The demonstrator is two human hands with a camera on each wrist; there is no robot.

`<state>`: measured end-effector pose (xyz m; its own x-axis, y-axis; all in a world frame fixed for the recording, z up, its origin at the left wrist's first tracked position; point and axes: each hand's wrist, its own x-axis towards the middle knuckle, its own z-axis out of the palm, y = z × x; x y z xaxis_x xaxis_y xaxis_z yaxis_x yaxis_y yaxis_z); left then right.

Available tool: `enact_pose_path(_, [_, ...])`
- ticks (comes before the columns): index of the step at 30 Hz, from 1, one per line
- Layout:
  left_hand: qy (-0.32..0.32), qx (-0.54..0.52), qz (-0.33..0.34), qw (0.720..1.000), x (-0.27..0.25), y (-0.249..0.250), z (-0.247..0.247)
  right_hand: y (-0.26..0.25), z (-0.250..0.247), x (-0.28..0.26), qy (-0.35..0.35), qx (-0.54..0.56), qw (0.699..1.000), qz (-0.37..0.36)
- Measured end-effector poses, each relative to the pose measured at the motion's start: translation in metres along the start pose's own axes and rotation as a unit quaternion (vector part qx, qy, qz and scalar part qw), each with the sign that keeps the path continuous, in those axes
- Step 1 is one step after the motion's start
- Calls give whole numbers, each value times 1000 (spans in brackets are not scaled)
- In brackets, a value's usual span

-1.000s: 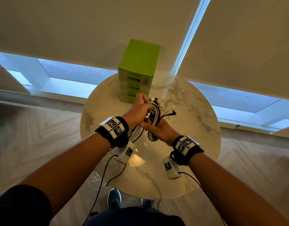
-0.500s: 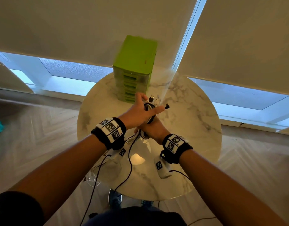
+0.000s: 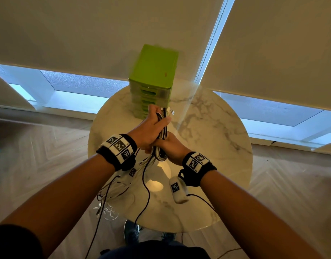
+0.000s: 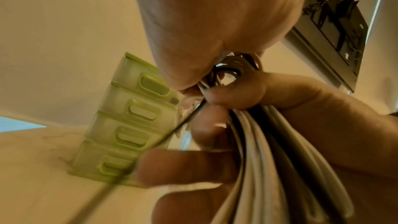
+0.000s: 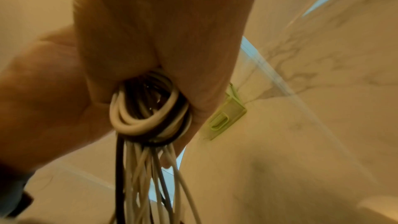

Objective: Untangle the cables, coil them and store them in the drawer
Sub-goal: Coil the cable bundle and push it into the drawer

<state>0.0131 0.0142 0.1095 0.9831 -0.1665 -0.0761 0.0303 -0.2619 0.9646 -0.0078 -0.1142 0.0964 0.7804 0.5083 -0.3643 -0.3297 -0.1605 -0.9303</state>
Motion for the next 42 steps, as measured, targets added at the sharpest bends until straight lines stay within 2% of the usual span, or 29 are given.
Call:
enact_pose_path(4, [-7, 14, -8, 1000, -3, 0, -6, 2, 1, -1, -31, 33, 999, 19])
enact_pose_path(7, [-12, -1, -13, 1000, -4, 1, -10, 4, 3, 4, 24, -25, 999, 8])
enact_pose_path(9, [-15, -24, -20, 999, -6, 5, -10, 3, 7, 6, 37, -16, 999, -1])
enact_pose_path(13, [-32, -18, -34, 999, -6, 7, -14, 6, 11, 3, -9, 49, 999, -8])
enact_pose_path(16, [-37, 45, -31, 998, -5, 2, -21, 8, 7, 2, -26, 56, 998, 2])
enact_pose_path(20, [-40, 6, 0, 999, -8, -1, -27, 7, 6, 2, 13, 47, 998, 26])
enact_pose_path(22, [-7, 31, 27, 999, -14, -9, -26, 8, 5, 3, 41, 55, 997, 24])
enact_pose_path(24, [35, 62, 11, 997, -25, -17, -27, 5, 5, 4, 72, 62, 995, 11])
enact_pose_path(26, [-18, 52, -27, 998, -37, -29, -29, -1, 3, 5, 106, 72, 992, -9])
enact_pose_path(29, [-187, 72, -101, 974, -51, -40, -28, -18, -6, 9, 142, 99, 984, -30])
enact_pose_path(31, [-219, 119, -125, 960, -54, -41, -19, -30, -9, 13, 132, 114, 983, -54])
enact_pose_path(34, [-142, 133, -92, 977, -52, -36, -3, -44, -5, 14, 90, 195, 973, -87])
enact_pose_path(37, [-120, 54, -117, 984, -50, -35, 5, -53, 1, 9, 32, 241, 968, -70])
enact_pose_path(38, [-120, 56, -128, 983, -50, -35, 5, -55, 0, 8, 15, 224, 973, -61])
enact_pose_path(42, [-88, 179, -127, 972, -47, -36, -4, -64, -11, 1, -34, 82, 996, -4])
